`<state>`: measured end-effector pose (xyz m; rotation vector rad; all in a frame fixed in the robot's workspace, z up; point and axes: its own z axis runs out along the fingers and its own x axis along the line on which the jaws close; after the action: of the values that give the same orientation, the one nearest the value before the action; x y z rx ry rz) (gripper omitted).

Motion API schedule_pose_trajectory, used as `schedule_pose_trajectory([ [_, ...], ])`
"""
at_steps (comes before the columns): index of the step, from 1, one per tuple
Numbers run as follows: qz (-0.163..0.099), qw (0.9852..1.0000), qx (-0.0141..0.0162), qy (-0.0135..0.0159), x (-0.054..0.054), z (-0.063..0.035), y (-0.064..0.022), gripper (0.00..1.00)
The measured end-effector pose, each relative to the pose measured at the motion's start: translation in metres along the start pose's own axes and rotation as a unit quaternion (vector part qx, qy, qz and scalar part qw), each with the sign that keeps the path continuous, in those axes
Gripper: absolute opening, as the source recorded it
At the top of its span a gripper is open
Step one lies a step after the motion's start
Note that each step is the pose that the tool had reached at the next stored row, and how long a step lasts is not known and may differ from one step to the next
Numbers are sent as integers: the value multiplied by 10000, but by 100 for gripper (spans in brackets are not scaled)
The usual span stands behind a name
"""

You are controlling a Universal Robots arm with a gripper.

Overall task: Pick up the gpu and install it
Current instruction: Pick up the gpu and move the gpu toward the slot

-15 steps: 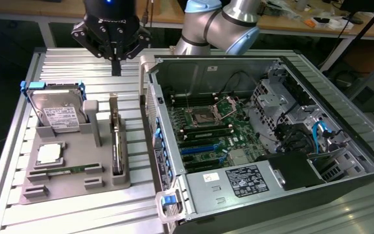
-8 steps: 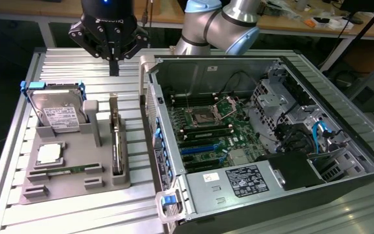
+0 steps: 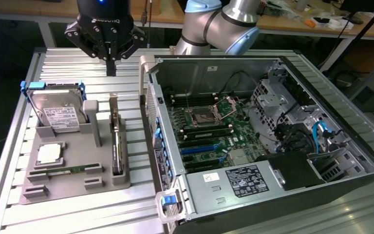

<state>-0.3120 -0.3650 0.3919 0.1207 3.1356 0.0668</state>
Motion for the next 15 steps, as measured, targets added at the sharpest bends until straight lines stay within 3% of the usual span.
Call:
schedule_pose_trajectory([
  [11,0,10000,0,0,0,0,0,11],
  [15,0,10000,0,0,0,0,0,42],
])
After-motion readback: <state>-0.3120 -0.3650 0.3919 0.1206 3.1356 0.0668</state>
